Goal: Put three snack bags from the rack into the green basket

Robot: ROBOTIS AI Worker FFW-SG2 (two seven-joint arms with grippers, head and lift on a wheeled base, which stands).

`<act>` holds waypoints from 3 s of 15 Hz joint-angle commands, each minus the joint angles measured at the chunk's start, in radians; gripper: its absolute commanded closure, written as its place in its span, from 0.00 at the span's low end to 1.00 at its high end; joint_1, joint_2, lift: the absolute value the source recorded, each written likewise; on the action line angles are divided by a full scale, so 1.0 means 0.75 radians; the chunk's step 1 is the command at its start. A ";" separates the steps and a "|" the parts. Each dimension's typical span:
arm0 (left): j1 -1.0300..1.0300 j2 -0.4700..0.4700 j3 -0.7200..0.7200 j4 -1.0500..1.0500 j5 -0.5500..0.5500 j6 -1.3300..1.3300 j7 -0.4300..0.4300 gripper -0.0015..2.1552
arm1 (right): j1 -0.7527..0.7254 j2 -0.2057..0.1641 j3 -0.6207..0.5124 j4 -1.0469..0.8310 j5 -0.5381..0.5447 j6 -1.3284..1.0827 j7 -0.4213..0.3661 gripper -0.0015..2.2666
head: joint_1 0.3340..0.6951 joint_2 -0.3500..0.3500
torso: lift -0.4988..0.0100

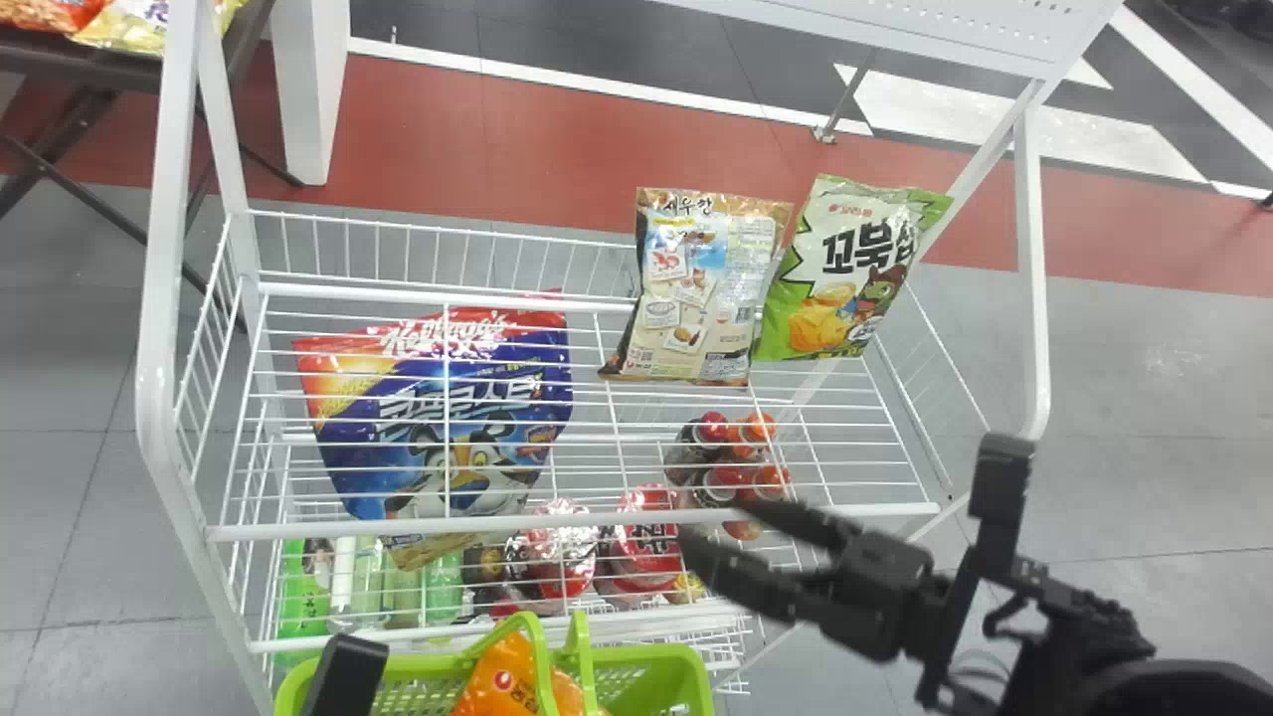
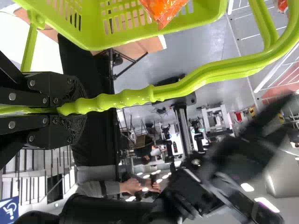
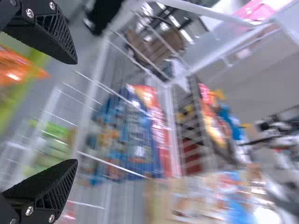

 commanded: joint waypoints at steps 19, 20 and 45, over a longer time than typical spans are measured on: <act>-0.005 -0.003 -0.024 0.000 -0.017 0.010 0.001 0.62 | -0.676 -0.052 0.397 0.918 0.349 -0.725 -0.463 0.44 | 1.00 0.00 | 0.98; -0.007 -0.003 -0.024 0.000 -0.017 0.010 0.001 0.62 | -0.678 -0.052 0.399 0.914 0.339 -0.717 -0.455 0.75 | 1.00 0.00 | 0.98; -0.046 -0.003 -0.014 0.035 -0.009 0.010 0.009 0.62 | -0.007 -0.038 -0.131 -0.195 0.006 0.894 0.144 0.98 | 1.00 0.00 | 0.98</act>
